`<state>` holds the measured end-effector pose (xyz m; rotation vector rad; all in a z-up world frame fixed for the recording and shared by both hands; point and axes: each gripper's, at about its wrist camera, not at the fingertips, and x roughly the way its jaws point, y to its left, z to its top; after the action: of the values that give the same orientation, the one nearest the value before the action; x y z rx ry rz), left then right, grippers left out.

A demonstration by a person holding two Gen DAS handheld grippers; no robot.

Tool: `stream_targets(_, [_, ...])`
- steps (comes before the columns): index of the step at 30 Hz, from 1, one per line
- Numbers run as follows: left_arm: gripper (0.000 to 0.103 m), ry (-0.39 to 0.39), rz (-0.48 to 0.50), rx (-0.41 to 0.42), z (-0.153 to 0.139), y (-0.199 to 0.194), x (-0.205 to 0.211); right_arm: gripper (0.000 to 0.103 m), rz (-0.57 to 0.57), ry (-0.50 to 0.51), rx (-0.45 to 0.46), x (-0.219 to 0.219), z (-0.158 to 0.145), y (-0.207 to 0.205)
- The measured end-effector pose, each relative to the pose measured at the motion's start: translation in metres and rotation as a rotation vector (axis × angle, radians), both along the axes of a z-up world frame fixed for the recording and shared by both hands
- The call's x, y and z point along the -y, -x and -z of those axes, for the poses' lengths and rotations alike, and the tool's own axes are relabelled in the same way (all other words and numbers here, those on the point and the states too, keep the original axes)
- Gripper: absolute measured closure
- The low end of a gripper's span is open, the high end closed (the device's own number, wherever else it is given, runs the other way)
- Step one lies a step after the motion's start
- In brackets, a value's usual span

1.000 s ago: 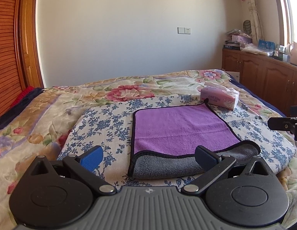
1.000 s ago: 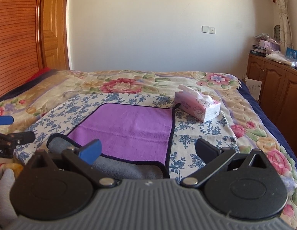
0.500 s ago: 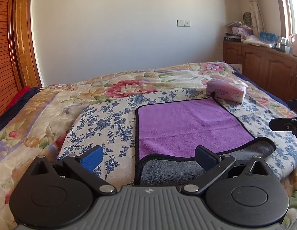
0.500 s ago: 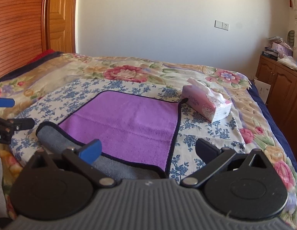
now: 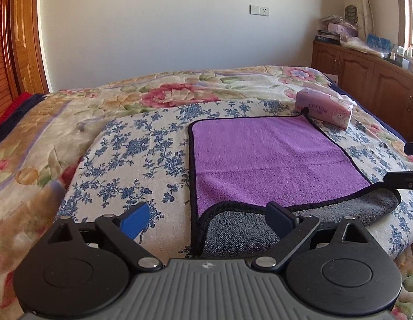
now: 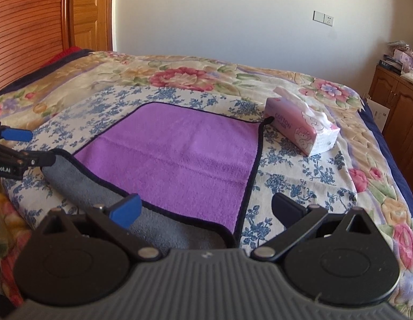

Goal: Fold towel

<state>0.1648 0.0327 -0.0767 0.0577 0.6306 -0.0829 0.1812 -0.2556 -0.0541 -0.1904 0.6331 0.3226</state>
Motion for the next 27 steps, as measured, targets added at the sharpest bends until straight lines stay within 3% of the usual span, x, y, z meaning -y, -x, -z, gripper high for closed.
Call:
stream_targets(17, [0.053,0.06,0.056,-0.067,0.01,-0.012,-0.002,0.0,0.018,-0.004,-0.16,0.008,0.022,-0.018])
stream_targets(21, [0.056,0.079,0.05,-0.071,0.011,-0.012,-0.004,0.001,0.02,-0.025,-0.191,0.012,0.025,-0.02])
stream_targets(23, [0.056,0.083,0.045,-0.076,0.011,-0.012,-0.004,0.012,0.017,-0.049,-0.214,0.015,0.026,-0.022])
stream_targets(27, [0.056,0.079,0.038,-0.086,0.012,-0.012,-0.005,0.016,0.013,-0.07,-0.248,0.016,0.029,-0.023])
